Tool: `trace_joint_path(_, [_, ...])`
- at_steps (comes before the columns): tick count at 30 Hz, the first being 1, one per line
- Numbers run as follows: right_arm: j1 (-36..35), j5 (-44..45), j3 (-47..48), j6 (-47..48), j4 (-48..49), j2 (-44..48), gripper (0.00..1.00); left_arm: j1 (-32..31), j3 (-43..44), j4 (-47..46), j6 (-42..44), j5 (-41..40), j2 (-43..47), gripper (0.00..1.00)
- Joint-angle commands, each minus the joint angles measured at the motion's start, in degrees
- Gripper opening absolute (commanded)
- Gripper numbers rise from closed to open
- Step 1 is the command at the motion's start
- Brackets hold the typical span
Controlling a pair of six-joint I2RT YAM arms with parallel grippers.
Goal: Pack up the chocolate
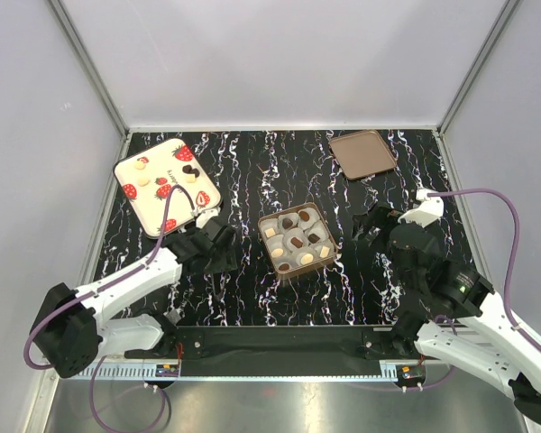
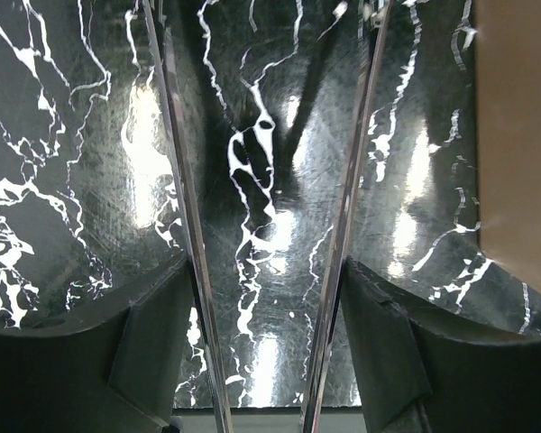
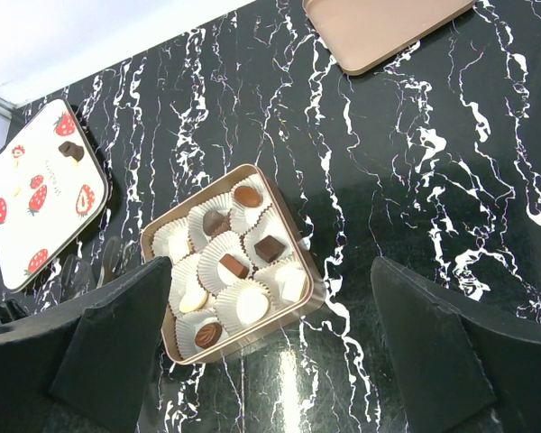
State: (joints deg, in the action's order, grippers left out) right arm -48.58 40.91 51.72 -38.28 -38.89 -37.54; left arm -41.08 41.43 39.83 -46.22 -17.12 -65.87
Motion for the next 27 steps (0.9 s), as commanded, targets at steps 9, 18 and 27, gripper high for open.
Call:
trace_joint_path(9, [0.5,0.1,1.7,-0.8,1.2,-1.0,0.99,-0.2,-2.8,-5.0,-2.5,-1.2,-1.5,0.77])
trace_joint_path(18, [0.4,0.6,0.7,-0.7,1.5,-1.0,1.00,-0.3,-2.9,-5.5,-3.4,-1.2,-4.3,0.82])
trace_joint_path(27, [0.3,0.4,0.7,-1.0,1.4,-0.8,1.00,-0.6,-0.4,-3.0,-4.8,-0.2,-2.8,0.93])
